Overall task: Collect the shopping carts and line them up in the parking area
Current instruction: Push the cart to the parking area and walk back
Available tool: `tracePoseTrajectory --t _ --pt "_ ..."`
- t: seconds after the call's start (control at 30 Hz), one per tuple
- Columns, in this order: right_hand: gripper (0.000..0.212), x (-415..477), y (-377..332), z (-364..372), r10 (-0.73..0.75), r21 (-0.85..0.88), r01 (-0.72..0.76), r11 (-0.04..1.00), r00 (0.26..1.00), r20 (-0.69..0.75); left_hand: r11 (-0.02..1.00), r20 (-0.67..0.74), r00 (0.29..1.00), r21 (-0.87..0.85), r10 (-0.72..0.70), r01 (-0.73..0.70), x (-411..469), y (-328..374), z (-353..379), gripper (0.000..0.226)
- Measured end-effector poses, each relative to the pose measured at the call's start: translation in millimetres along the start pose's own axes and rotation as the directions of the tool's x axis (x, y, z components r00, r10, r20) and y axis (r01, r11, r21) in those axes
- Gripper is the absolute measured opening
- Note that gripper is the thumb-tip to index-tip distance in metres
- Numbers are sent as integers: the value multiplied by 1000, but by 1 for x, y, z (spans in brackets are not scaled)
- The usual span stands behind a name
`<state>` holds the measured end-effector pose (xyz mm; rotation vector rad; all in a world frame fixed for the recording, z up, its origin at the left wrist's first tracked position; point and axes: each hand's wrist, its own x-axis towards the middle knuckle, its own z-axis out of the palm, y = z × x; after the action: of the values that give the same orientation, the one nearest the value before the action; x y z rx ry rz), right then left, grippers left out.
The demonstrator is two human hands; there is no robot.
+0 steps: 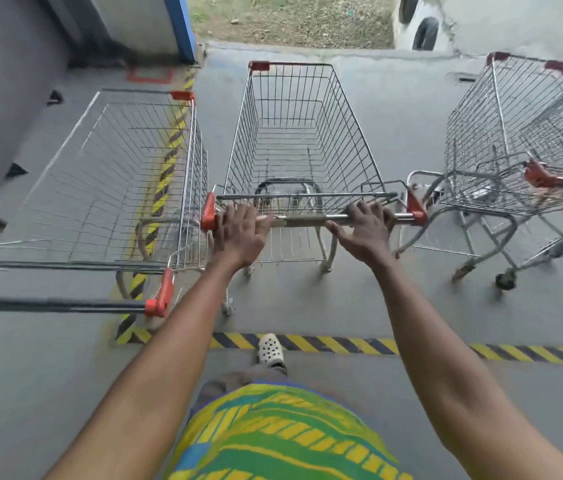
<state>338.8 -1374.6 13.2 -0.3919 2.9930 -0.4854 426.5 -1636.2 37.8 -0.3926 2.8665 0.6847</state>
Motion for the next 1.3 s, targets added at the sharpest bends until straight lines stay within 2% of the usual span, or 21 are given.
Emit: tracePoseTrajectory --t 0.2,0.37,0.57,0.83,1.3 --pt "58 -71 -7 6 16 23 -17 1000 999 31 999 -22 1000 33 22 -21 -68 -16 17 59" --pt "61 -128 -8 13 16 54 -16 998 1000 6 1000 7 1000 -2 11 -11 -117 -29 32 65" --pt "61 -176 -15 17 -14 35 15 999 1000 -21 998 2 1000 53 20 -20 -159 -36 36 67" --pt "74 -195 -27 18 32 -23 -33 999 999 -28 991 -29 994 84 110 -107 -168 -52 37 53" --pt "72 -192 -31 16 21 1 -21 1000 1000 -11 988 -2 997 133 80 -79 -160 -61 39 69"
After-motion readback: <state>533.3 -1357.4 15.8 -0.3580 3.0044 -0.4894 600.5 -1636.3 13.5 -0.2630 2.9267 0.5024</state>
